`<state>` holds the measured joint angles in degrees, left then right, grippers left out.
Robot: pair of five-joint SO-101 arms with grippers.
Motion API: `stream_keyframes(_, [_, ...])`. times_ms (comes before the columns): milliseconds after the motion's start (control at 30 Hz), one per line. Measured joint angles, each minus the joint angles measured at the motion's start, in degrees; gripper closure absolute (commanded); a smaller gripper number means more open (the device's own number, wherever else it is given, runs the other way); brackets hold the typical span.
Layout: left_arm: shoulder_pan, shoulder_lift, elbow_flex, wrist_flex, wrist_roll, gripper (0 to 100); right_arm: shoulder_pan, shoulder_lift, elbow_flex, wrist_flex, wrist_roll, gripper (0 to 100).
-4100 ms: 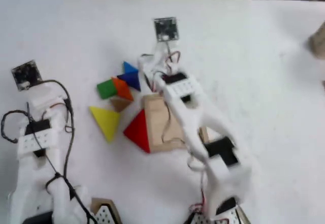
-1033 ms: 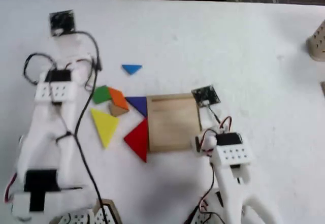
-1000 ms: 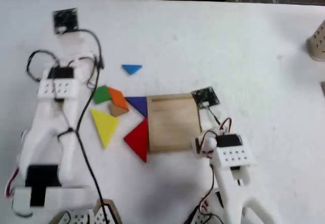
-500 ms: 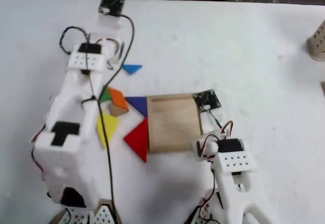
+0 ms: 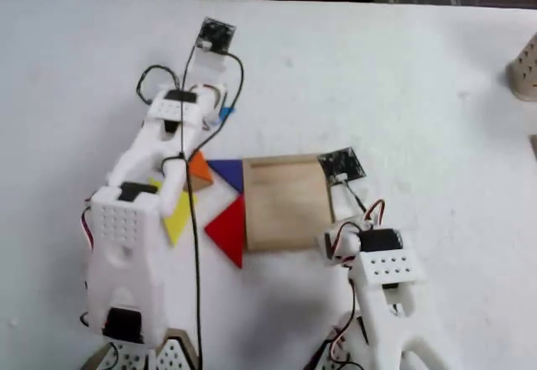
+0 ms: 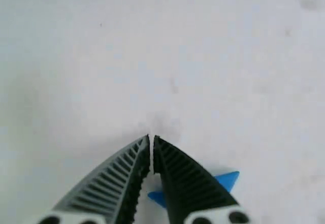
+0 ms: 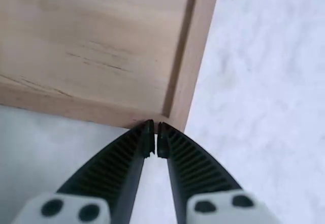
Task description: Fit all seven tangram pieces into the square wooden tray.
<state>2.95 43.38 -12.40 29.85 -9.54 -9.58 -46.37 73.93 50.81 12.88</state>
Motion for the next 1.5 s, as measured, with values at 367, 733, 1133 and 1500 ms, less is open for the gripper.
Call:
stream_keyframes(367, [1.6,-1.8,-0.3,15.3,-0.6,98,0.0,0.0,0.0,0.0,0.1,98.1])
stream_keyframes(733, [1.6,-10.5,8.7,25.7,-0.6,98,0.0,0.0,0.0,0.0,0.1,98.1])
stream_keyframes(1133, [3.0,-43.0,53.3,-20.5,-0.6,98,0.0,0.0,0.3,0.0,0.1,98.1])
stream_keyframes(1500, [8.3,-28.6,51.4,-45.3,-0.6,98,0.0,0.0,0.6,0.0,0.1,98.1])
